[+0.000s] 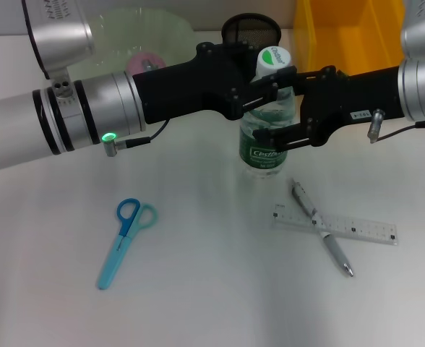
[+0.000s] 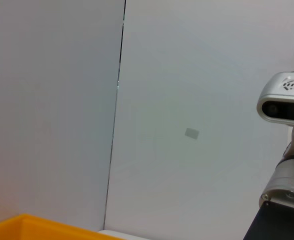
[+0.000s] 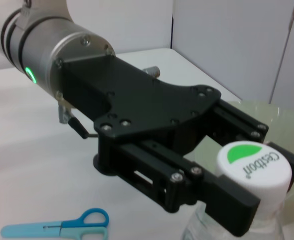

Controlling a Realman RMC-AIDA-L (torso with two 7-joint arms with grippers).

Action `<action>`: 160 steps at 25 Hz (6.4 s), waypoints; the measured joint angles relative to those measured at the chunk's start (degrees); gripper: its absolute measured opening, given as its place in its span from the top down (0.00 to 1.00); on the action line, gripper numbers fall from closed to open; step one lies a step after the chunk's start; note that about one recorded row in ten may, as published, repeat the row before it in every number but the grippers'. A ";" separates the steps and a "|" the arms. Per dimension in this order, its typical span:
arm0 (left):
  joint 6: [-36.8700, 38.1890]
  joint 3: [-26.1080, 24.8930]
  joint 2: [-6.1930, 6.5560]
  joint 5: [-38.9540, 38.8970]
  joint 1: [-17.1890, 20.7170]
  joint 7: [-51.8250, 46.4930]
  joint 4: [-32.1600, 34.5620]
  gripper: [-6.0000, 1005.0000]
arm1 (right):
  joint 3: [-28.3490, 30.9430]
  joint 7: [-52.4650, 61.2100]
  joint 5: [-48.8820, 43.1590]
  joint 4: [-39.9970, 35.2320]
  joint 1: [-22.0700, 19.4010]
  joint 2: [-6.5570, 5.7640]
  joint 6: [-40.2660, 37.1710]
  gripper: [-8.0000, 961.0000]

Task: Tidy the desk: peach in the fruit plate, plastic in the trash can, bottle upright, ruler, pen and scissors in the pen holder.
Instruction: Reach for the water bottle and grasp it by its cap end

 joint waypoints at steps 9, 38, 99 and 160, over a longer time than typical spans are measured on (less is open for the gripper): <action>-0.08 0.35 0.00 0.09 0.02 0.01 -0.28 0.55 | -0.05 -0.04 0.46 -0.57 -0.11 -0.04 -0.06 0.18; -1.25 1.23 0.09 -4.53 0.89 1.64 0.31 0.70 | 0.12 -2.35 0.67 -0.45 -0.10 0.06 1.09 0.21; -2.94 4.49 0.18 -2.16 6.17 3.56 4.03 0.21 | 17.54 -7.51 13.15 -6.77 -14.74 0.26 -12.00 0.35; -14.36 13.64 0.00 -12.28 3.28 6.86 1.16 0.29 | 22.32 -11.20 19.67 -1.59 -16.52 0.15 -16.92 0.35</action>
